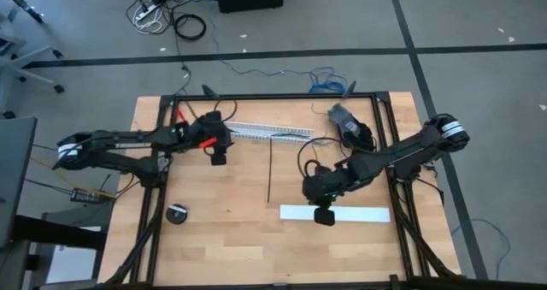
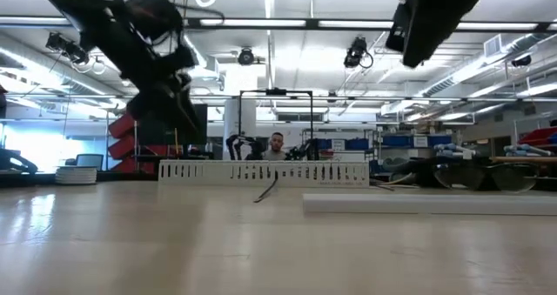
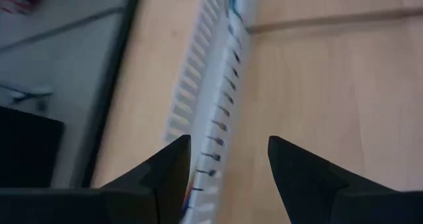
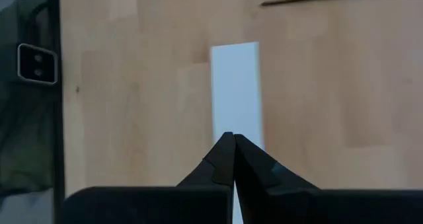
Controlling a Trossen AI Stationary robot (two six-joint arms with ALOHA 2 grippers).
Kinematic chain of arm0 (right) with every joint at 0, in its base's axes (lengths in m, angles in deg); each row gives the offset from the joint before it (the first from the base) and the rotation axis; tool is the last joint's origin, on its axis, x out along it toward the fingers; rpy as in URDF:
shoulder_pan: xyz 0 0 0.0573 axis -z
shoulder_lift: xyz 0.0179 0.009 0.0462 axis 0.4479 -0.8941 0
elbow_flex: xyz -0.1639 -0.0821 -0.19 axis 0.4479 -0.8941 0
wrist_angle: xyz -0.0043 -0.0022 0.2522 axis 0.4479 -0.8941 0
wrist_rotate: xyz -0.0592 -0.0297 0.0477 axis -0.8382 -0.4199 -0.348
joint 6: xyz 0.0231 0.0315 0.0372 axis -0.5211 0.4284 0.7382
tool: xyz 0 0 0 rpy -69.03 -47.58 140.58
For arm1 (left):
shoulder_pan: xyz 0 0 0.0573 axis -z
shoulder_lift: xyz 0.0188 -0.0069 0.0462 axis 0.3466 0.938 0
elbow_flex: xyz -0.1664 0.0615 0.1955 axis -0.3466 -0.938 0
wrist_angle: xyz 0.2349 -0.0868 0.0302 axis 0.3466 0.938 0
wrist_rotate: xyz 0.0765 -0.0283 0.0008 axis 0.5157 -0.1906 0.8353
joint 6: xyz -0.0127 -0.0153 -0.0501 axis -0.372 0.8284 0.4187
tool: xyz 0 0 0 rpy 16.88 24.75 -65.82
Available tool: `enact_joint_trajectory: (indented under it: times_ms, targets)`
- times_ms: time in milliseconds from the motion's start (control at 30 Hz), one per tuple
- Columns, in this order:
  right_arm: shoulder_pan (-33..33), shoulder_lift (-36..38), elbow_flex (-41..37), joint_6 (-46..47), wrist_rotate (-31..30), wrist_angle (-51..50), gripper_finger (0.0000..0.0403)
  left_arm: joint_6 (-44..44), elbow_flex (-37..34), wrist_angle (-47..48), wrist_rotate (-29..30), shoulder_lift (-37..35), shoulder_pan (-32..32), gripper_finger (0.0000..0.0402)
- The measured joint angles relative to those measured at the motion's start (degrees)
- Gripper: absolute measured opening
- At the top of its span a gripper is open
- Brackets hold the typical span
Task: Ziptie cables
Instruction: Move the lid and cable duct to the bottom of the table
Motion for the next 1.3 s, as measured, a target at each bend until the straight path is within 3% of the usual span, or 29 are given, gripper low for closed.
enact_joint_trajectory:
  times_ms: [133,333,533,633,767,833,1067,1300]
  targets:
    - [-1.43,4.56,0.06,1.30,-6.61,-3.44,0.0000,-1.43,0.01,-5.84,-0.49,7.14,-4.04,0.0198]
    - [-3.28,10.05,0.08,0.90,-10.86,-5.07,0.0000,-1.86,0.02,-11.33,-3.08,15.82,-6.94,0.0198]
    - [-2.90,13.97,0.08,0.02,-15.98,-9.96,0.0000,-0.83,0.13,-8.79,-6.79,18.72,-7.27,0.0187]
    - [-1.66,15.96,0.08,-1.75,-17.45,-10.31,0.0000,1.76,0.09,-6.07,-8.34,18.65,-6.70,0.0141]
    - [0.12,17.63,0.10,-4.29,-17.92,-10.15,0.0000,5.68,0.11,-3.83,-9.37,18.34,-4.96,0.0033]
    - [0.87,18.25,0.10,-5.07,-17.92,-10.13,0.0000,8.25,0.11,-2.93,-11.23,18.04,-3.83,0.0012]
    - [3.07,18.55,0.10,-6.77,-16.64,-10.41,0.0000,16.61,0.02,1.12,-14.62,15.43,5.67,0.0002]
    - [3.84,18.38,0.13,-6.88,-14.98,-10.41,0.0000,27.52,0.04,6.63,-12.22,13.09,18.84,0.0001]
